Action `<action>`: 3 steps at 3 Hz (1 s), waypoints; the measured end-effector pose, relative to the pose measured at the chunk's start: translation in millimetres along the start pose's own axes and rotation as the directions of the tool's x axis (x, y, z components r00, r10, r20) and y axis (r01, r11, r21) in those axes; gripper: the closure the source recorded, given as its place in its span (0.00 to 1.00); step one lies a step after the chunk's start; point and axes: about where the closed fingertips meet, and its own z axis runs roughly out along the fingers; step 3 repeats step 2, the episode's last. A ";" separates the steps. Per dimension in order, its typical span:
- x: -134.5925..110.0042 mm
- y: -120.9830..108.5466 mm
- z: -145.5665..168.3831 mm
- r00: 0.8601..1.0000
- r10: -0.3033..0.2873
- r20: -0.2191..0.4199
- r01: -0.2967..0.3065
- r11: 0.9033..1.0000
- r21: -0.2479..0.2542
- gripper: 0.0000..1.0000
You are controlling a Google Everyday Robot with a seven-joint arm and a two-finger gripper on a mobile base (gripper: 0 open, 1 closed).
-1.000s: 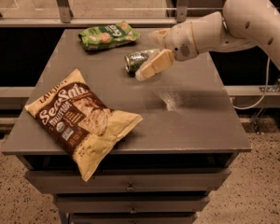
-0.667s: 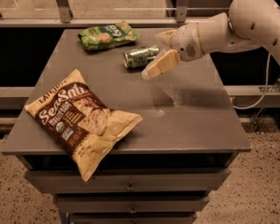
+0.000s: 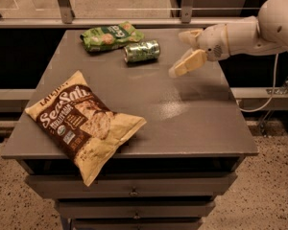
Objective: Knock green can over
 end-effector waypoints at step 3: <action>-10.0 -27.2 -42.4 0.994 -0.091 0.067 0.092 0.996 -0.021 0.00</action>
Offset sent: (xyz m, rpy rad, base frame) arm 0.0096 -0.0317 0.0078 0.0306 -0.0430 0.0637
